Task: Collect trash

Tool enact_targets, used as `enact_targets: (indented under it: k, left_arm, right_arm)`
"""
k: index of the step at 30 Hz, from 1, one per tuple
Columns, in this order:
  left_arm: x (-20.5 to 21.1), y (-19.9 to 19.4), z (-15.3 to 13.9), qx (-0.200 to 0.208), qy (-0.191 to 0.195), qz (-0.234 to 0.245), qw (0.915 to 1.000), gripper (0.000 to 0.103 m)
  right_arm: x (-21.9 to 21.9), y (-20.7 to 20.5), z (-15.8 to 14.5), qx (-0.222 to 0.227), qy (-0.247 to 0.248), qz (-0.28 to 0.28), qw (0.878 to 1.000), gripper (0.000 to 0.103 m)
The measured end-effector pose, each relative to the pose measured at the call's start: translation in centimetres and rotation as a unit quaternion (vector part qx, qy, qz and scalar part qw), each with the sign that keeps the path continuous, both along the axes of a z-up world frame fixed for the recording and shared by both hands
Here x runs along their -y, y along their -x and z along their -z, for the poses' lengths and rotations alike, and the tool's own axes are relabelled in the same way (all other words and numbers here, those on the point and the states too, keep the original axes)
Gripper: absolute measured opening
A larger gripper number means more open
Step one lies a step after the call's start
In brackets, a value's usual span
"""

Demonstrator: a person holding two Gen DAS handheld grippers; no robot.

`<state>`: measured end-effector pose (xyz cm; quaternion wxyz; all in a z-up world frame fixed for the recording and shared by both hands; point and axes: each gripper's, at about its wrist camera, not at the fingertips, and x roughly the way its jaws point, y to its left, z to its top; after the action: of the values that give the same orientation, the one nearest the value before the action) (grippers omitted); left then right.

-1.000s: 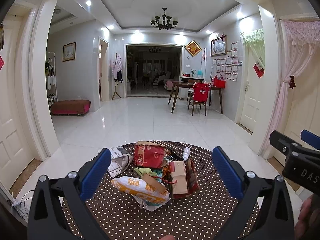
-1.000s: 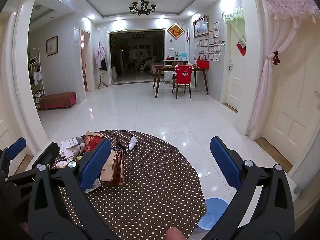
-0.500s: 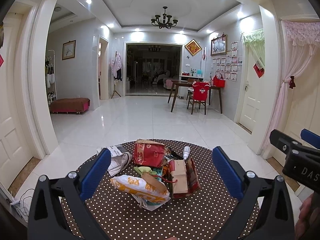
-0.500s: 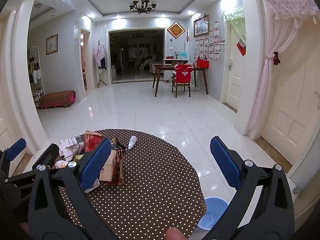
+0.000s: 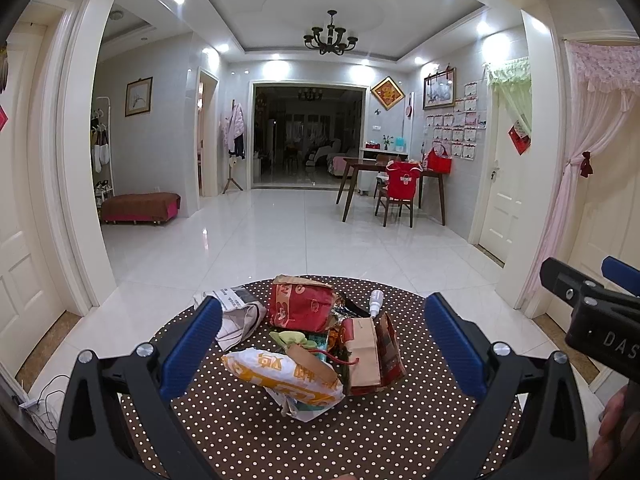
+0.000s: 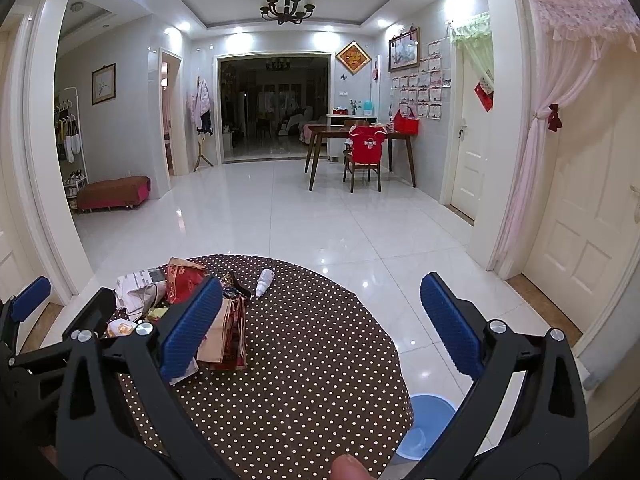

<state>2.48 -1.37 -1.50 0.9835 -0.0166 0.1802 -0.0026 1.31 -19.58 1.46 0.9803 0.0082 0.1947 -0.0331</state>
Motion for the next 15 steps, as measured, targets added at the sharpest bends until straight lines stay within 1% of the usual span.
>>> enact_targets:
  k: [10, 15]
  left_arm:
    - [-0.05, -0.48, 0.08, -0.005, 0.002, 0.005, 1.0000, 0.099]
    - [-0.40, -0.69, 0.64, -0.012, 0.002, 0.002, 0.9999, 0.099]
  right_arm:
    - [0.00, -0.30, 0.10, -0.003, 0.001, 0.001, 1.000, 0.097]
    - [0.13, -0.74, 0.39, -0.011, 0.001, -0.001, 1.000, 0.097]
